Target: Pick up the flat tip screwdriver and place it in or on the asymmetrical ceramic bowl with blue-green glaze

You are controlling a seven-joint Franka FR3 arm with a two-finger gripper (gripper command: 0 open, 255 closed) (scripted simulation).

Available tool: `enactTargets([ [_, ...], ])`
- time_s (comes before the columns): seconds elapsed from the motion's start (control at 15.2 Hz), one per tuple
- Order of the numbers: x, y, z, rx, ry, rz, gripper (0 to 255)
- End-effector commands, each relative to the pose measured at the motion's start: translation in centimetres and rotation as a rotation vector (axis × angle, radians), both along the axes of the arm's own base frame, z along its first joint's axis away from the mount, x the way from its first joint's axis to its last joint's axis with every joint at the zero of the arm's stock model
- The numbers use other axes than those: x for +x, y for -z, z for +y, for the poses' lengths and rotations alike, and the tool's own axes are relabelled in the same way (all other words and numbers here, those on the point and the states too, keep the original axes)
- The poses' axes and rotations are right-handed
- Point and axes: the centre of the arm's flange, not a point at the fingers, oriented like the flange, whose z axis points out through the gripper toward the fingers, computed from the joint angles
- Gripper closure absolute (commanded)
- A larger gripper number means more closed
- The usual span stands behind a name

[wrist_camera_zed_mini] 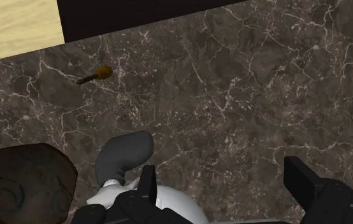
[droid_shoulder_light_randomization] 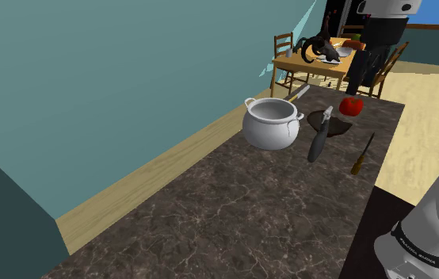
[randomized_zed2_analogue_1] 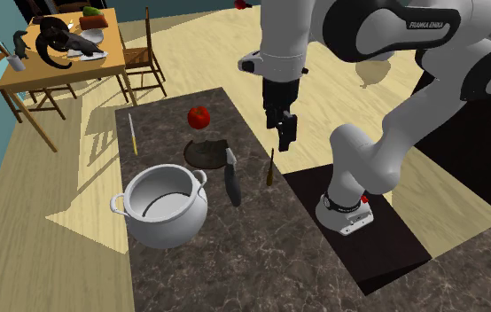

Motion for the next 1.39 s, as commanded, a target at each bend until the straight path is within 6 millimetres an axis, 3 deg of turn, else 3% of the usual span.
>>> enactTargets([
  [0.0,0.0,0.0,0.0,0.0,0.0,0.0,0],
  [0.66,2.4,11.9,-5.6,-0.032,0.002,0.165,0],
  [1.32,2.7,23.8,-11.7,-0.063,0.003,0.33,0],
])
